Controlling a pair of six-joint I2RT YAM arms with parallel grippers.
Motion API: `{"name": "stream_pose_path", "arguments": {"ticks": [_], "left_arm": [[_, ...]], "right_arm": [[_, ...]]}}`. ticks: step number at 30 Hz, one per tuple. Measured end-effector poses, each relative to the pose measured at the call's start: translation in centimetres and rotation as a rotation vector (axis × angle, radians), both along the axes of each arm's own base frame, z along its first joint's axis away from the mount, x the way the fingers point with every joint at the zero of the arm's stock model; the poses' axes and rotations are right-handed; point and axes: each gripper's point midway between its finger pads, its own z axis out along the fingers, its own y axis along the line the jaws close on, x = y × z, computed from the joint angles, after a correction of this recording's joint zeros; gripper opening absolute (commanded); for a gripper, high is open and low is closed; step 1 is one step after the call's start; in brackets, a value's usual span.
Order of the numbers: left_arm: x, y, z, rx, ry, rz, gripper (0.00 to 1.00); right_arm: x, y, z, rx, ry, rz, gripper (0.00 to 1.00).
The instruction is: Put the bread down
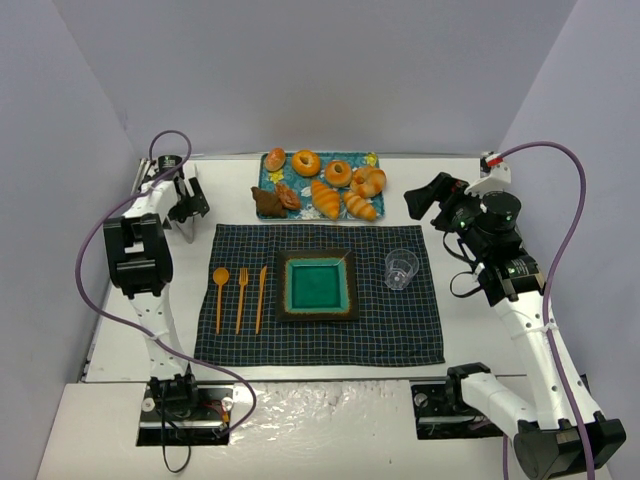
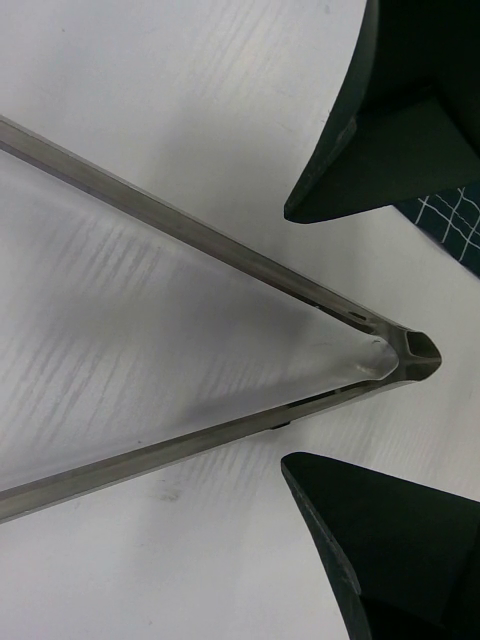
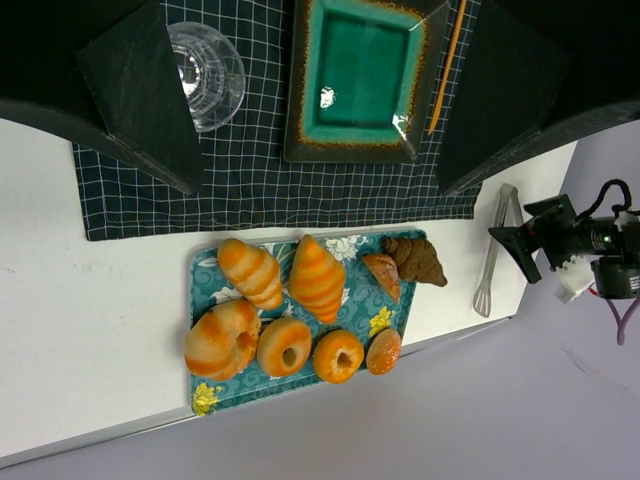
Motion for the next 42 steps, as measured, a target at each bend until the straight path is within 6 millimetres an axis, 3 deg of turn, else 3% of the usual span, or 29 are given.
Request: {"name": "stream_pose_path", "arguments": {"ticks": [10,29,42], "left_arm": [[0.1,0.4,-1.1,0.019,0.030,-0.009,0.97],[1.2,1.1,-1.1,0.054,0.029,-0.004,0.96],[1.4,1.1,-1.2,0.052,0.029,-0.007,0.83]], "right_arm": [[0.0,-0.1,-0.1,-0.003,0.000,-0.003,1.00],[-0.2,-0.2,-0.4,-0.005,0.002,-0.007,1.00],[-0.2,-0.2,-0.5,-0.006,0.004,-0.009,1.00]]}}
